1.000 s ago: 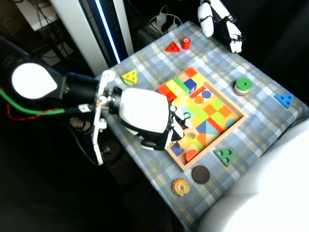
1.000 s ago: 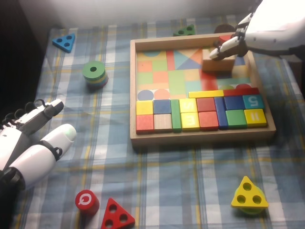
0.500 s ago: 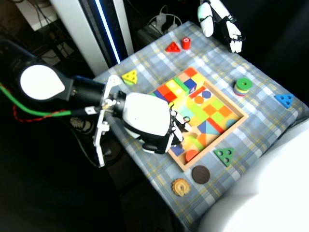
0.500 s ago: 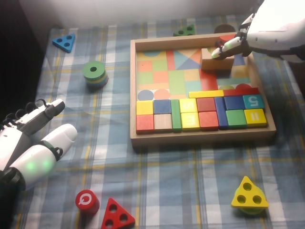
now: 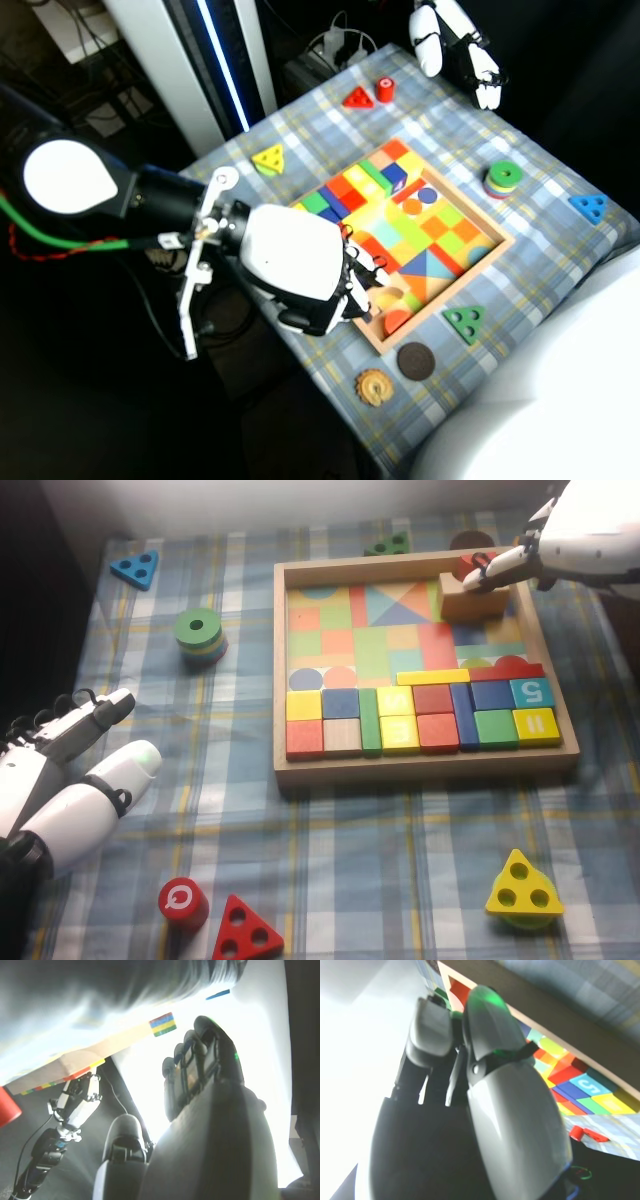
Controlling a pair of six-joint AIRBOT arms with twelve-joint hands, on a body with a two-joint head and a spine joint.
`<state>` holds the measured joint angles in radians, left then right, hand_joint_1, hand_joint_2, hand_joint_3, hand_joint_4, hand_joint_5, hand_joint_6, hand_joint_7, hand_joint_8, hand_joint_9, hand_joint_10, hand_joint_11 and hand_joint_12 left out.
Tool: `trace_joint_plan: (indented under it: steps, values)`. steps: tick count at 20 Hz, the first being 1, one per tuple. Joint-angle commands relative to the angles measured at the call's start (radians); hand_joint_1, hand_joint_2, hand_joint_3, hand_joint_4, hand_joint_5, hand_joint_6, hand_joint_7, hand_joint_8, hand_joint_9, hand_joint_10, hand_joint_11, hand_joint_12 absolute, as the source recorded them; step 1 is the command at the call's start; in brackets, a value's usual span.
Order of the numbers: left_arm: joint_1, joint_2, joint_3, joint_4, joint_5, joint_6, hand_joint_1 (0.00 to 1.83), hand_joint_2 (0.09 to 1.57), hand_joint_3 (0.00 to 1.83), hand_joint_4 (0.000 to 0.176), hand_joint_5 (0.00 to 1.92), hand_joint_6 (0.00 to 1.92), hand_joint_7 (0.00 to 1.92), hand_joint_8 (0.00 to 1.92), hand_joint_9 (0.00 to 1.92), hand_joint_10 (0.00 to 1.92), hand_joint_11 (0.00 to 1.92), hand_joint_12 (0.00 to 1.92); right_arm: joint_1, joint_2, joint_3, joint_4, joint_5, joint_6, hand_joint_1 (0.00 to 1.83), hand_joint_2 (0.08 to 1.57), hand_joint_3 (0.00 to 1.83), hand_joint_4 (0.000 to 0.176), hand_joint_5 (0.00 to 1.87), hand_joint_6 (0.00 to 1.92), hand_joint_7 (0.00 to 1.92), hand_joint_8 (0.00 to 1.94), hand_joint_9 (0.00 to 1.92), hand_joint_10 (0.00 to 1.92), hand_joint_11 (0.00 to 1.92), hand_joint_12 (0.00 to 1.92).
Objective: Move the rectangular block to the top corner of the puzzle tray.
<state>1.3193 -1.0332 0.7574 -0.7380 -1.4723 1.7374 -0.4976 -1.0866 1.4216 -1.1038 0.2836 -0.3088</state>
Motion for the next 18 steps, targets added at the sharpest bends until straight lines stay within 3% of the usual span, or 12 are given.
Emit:
trace_joint_plan:
  steps: [1, 2, 4, 7, 9, 11, 12, 13, 14, 15, 17, 18]
  values:
    - [-0.006, -0.006, 0.001, 0.044, -0.108, -0.006, 0.00, 1.29, 0.00, 0.022, 0.34, 0.00, 0.27, 0.00, 0.21, 0.00, 0.00, 0.57, 0.004, -0.003, 0.010, 0.022, 0.018, -0.007, 1.66, 1.17, 0.00, 0.078, 0.43, 0.00, 1.12, 1.94, 1.39, 1.92, 1.47, 1.92]
    - [-0.006, -0.006, 0.000, 0.044, -0.109, -0.006, 0.03, 1.30, 0.00, 0.012, 0.35, 0.00, 0.28, 0.00, 0.21, 0.00, 0.00, 0.56, 0.004, -0.009, 0.018, 0.023, 0.018, -0.007, 1.63, 1.18, 0.01, 0.104, 0.41, 0.00, 1.09, 1.94, 1.37, 1.92, 1.46, 1.92]
    - [-0.006, -0.007, 0.000, 0.044, -0.108, -0.006, 0.03, 1.29, 0.00, 0.026, 0.35, 0.00, 0.28, 0.00, 0.21, 0.00, 0.00, 0.58, 0.004, -0.017, 0.026, 0.025, 0.018, -0.007, 1.62, 1.18, 0.00, 0.117, 0.42, 0.00, 1.07, 1.94, 1.31, 1.92, 1.40, 1.92]
    - [-0.006, -0.007, -0.001, 0.044, -0.107, -0.006, 0.06, 1.29, 0.00, 0.022, 0.35, 0.00, 0.29, 0.00, 0.22, 0.00, 0.00, 0.69, 0.004, -0.027, 0.043, 0.032, 0.018, -0.007, 1.62, 1.18, 0.00, 0.141, 0.42, 0.00, 1.02, 1.94, 1.23, 1.92, 1.32, 1.92]
    - [-0.006, -0.007, -0.002, 0.044, -0.106, -0.006, 0.06, 1.29, 0.00, 0.021, 0.36, 0.00, 0.28, 0.00, 0.23, 0.00, 0.00, 0.73, 0.004, -0.032, 0.053, 0.040, 0.018, -0.007, 1.63, 1.15, 0.00, 0.123, 0.45, 0.01, 1.02, 1.94, 1.22, 1.92, 1.30, 1.92]
    - [-0.006, -0.007, -0.002, 0.043, -0.106, -0.006, 0.04, 1.29, 0.00, 0.026, 0.35, 0.00, 0.28, 0.00, 0.22, 0.00, 0.00, 0.67, 0.004, -0.032, 0.067, 0.052, 0.018, -0.007, 1.62, 1.16, 0.00, 0.131, 0.45, 0.01, 1.00, 1.94, 1.21, 1.92, 1.29, 1.92]
    - [-0.006, -0.008, -0.004, 0.043, -0.106, -0.006, 0.05, 1.29, 0.00, 0.018, 0.36, 0.00, 0.29, 0.00, 0.23, 0.01, 0.00, 0.67, 0.004, -0.032, 0.083, 0.058, 0.018, -0.007, 1.64, 1.16, 0.00, 0.119, 0.45, 0.00, 1.00, 1.94, 1.20, 1.92, 1.29, 1.92]
    - [-0.006, -0.008, -0.004, 0.043, -0.106, -0.006, 0.05, 1.28, 0.00, 0.027, 0.35, 0.00, 0.27, 0.00, 0.21, 0.00, 0.00, 0.61, 0.004, -0.032, 0.088, 0.060, 0.018, -0.007, 1.65, 1.16, 0.00, 0.105, 0.45, 0.00, 1.02, 1.94, 1.22, 1.92, 1.31, 1.92]
    - [-0.006, -0.008, -0.004, 0.043, -0.106, -0.006, 0.06, 1.28, 0.00, 0.025, 0.35, 0.00, 0.28, 0.00, 0.22, 0.01, 0.00, 0.63, 0.004, -0.034, 0.094, 0.061, 0.018, -0.007, 1.64, 1.17, 0.00, 0.104, 0.45, 0.00, 1.03, 1.94, 1.23, 1.92, 1.31, 1.92]
    - [-0.006, -0.008, -0.004, 0.043, -0.106, -0.006, 0.05, 1.28, 0.00, 0.025, 0.35, 0.00, 0.28, 0.00, 0.22, 0.00, 0.00, 0.64, 0.004, -0.036, 0.100, 0.061, 0.017, -0.007, 1.63, 1.17, 0.00, 0.119, 0.45, 0.00, 1.04, 1.94, 1.23, 1.92, 1.31, 1.92]
    - [-0.006, -0.008, -0.004, 0.043, -0.106, -0.006, 0.07, 1.29, 0.00, 0.011, 0.35, 0.00, 0.27, 0.00, 0.22, 0.01, 0.00, 0.64, 0.004, -0.037, 0.104, 0.064, 0.015, -0.007, 1.64, 1.17, 0.00, 0.100, 0.45, 0.00, 1.03, 1.94, 1.24, 1.92, 1.34, 1.92]
    - [-0.006, -0.008, -0.004, 0.043, -0.106, -0.006, 0.05, 1.29, 0.00, 0.018, 0.35, 0.00, 0.27, 0.00, 0.22, 0.01, 0.00, 0.64, 0.004, -0.036, 0.105, 0.071, 0.015, -0.007, 1.64, 1.16, 0.00, 0.099, 0.45, 0.00, 1.03, 1.94, 1.24, 1.92, 1.34, 1.92]
